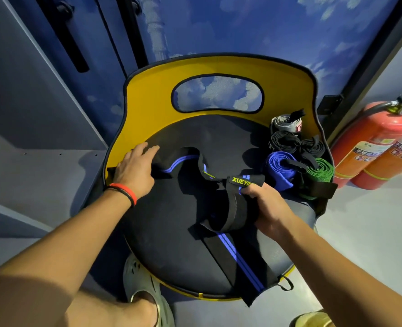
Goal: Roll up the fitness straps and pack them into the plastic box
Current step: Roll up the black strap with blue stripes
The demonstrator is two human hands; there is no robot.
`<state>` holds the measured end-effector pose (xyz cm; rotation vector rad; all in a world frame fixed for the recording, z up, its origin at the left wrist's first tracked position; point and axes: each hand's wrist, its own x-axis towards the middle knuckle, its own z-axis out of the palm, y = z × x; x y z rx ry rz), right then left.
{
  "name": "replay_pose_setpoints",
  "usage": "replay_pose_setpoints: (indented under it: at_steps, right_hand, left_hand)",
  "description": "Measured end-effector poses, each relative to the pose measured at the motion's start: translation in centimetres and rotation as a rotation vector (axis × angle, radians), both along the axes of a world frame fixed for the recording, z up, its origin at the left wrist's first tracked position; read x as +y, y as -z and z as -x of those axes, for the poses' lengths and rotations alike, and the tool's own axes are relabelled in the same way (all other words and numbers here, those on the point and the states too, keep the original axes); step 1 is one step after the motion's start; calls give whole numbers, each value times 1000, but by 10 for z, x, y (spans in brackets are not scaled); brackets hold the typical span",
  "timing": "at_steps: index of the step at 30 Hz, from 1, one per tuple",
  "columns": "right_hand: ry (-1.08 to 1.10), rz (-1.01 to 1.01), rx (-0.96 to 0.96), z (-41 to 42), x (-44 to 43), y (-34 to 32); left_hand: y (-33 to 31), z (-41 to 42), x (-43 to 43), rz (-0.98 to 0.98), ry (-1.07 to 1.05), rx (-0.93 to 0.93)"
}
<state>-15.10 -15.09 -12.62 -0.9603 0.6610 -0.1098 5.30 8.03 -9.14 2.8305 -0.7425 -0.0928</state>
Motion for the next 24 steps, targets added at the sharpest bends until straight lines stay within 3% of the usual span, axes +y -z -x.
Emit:
replay_pose_setpoints:
  at_steps: [2,7,10,14,19,24]
  right_hand:
    - [-17,36,-39,1,2,-4]
    - [-98,142,-80,-1,6,-17]
    - [-123,210,-55,-5,7,-22]
    - [-50,267,-82,-8,7,-25]
    - [-29,152,-141,-11,5,-29]
    - [-118,53,-135,-14,-1,-33]
  left_hand:
    - [-6,7,-9,-9,63,16]
    - [-37,29,-41,327,409,77]
    - [-49,45,-54,281,529,201]
    - [-38,66,-64,234,455,508]
    - [-25,78,-71,537,191,821]
    - [-18,73,-74,443,277,556]
